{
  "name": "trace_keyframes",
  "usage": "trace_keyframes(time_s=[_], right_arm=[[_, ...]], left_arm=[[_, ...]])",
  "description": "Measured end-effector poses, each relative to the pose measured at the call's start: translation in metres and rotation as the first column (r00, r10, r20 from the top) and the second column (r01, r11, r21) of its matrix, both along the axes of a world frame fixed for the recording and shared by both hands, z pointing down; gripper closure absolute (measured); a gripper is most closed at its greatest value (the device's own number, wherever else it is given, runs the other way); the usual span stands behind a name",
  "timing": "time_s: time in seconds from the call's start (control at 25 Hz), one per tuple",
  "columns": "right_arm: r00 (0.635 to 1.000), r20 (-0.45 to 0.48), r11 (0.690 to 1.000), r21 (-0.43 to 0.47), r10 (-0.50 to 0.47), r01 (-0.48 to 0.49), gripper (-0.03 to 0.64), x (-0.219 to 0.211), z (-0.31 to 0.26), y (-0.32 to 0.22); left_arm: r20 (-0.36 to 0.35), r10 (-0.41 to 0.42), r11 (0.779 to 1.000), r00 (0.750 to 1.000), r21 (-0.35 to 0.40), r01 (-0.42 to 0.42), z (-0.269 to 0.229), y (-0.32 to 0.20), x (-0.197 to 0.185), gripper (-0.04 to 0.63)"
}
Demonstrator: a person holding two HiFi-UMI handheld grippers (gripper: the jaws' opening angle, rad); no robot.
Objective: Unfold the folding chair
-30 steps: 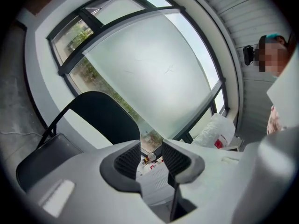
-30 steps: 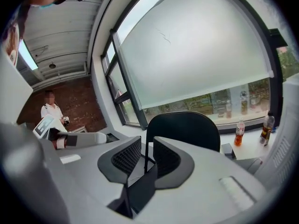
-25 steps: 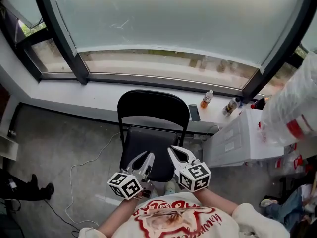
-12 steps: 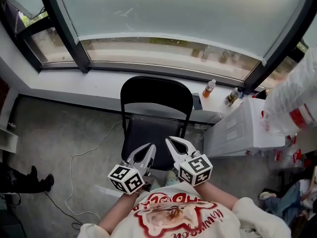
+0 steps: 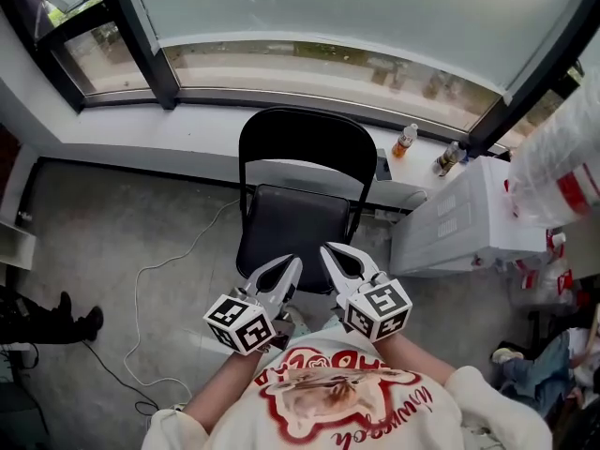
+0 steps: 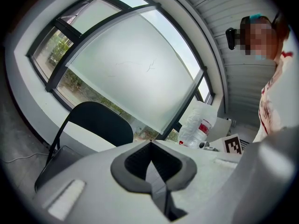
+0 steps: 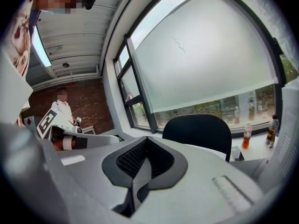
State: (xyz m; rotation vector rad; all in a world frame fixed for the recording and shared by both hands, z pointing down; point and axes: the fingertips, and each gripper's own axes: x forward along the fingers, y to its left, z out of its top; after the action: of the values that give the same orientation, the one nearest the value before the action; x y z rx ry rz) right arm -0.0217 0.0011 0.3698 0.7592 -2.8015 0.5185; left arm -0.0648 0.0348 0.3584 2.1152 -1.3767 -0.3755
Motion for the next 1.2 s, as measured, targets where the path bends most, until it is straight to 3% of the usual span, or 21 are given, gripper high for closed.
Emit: trace_keyframes(time_s=[0.32, 0.68, 1.2], right_arm=[[0.998, 0.051, 0.997, 0.064, -0.034, 0.031, 0.594, 0.021, -0.031, 0.029], [0.997, 0.056, 0.997, 0.065, -0.047, 0.043, 0.594, 0.119, -0.030, 0.083], [0.987, 0.065, 0.988, 0.058, -0.145, 0.141, 0.594, 0.207, -0.020, 0.173]], left_arm=[[0.025, -0.053, 0.997, 0.998, 0.059, 0.052, -0.026, 0.028, 0.018, 0.595], [-0.001, -0.100, 0.992, 0.995, 0.071, 0.100, -0.027, 0.076, 0.101, 0.595], [0.079, -0.176, 0.983, 0.981, 0.063, 0.171, -0.022, 0.168, 0.198, 0.595]])
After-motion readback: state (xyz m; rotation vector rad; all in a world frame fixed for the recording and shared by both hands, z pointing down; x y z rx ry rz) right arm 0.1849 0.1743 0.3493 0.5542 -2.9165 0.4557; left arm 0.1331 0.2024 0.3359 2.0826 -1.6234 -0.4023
